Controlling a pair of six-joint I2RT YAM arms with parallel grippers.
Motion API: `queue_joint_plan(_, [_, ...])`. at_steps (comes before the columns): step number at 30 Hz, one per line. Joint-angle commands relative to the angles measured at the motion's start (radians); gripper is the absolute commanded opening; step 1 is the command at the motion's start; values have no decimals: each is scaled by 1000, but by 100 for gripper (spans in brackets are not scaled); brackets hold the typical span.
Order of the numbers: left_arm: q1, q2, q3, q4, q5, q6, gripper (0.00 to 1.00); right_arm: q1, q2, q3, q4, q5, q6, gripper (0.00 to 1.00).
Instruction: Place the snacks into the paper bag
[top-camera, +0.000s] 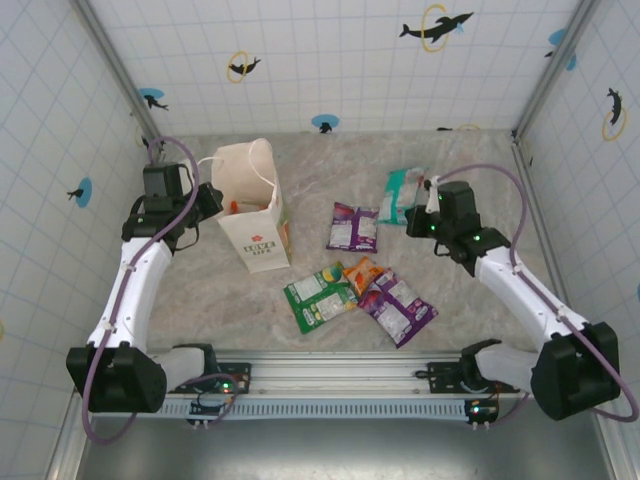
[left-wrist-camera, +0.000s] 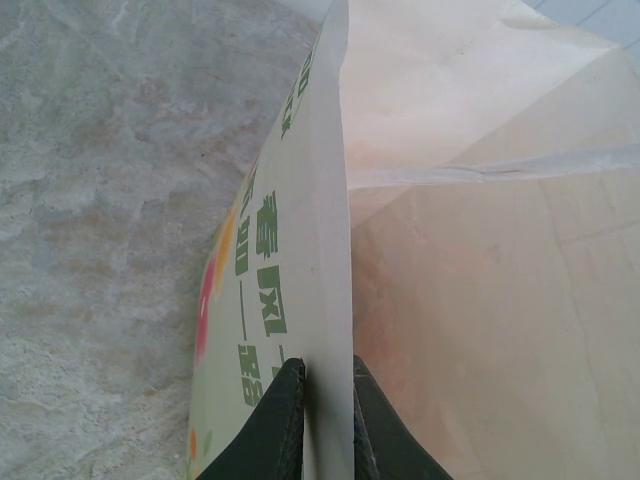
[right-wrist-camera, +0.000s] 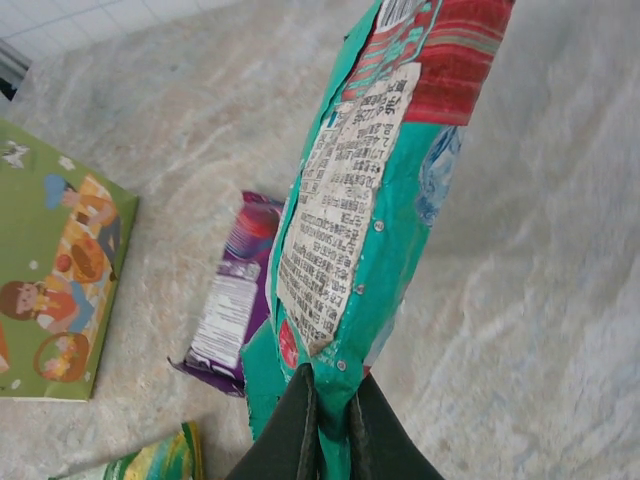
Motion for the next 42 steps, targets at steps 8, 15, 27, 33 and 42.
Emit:
queue_joint_plan(8, [-4,-8,5,12,17,1,15,217,63,251,138,213,-185,0])
queue_joint_plan(15, [-4,-4,6,21,30,-2,15,385,115,299,434,297,-227,0])
queue_joint_plan(27, [-5,-4,13,21,36,-1,14,665,292,511,637,402,-434,0])
queue_joint_plan(33, [-5,-9,10,21,34,-5,15,736,365,569,700,451,-457,0])
queue_joint_plan(42, [-4,-16,7,20,31,-3,15,741,462,611,630,551,-349,0])
